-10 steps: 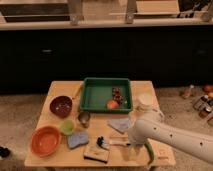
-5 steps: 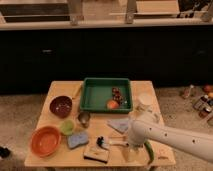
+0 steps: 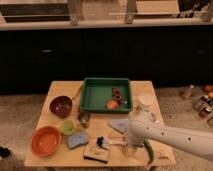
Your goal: Wipe purple bowl with brush
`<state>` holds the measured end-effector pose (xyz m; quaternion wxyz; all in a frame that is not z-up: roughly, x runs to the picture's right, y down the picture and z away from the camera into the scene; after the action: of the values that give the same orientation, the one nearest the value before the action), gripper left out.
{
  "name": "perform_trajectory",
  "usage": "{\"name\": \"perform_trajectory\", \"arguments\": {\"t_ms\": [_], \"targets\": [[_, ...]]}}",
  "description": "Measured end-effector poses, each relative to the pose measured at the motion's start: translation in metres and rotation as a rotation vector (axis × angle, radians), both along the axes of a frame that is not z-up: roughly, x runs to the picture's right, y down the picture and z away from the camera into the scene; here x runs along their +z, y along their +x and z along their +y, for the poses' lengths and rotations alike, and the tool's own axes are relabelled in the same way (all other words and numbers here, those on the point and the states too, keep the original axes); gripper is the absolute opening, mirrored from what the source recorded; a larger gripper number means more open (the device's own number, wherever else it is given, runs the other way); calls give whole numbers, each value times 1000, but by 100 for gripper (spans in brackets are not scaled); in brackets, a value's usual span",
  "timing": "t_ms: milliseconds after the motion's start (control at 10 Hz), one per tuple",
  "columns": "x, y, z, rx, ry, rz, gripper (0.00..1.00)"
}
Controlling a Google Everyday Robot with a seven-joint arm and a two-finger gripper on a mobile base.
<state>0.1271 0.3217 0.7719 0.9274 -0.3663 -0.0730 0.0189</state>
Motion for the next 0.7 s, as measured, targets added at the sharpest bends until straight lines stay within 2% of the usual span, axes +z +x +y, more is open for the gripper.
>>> {"name": "perform_trajectory", "arguments": {"t_ms": [100, 300, 700], "targets": [[-1, 0, -1, 0, -1, 0, 15], [-3, 1, 0, -3, -7, 1, 1], [-4, 0, -1, 0, 3, -2, 0]]}}
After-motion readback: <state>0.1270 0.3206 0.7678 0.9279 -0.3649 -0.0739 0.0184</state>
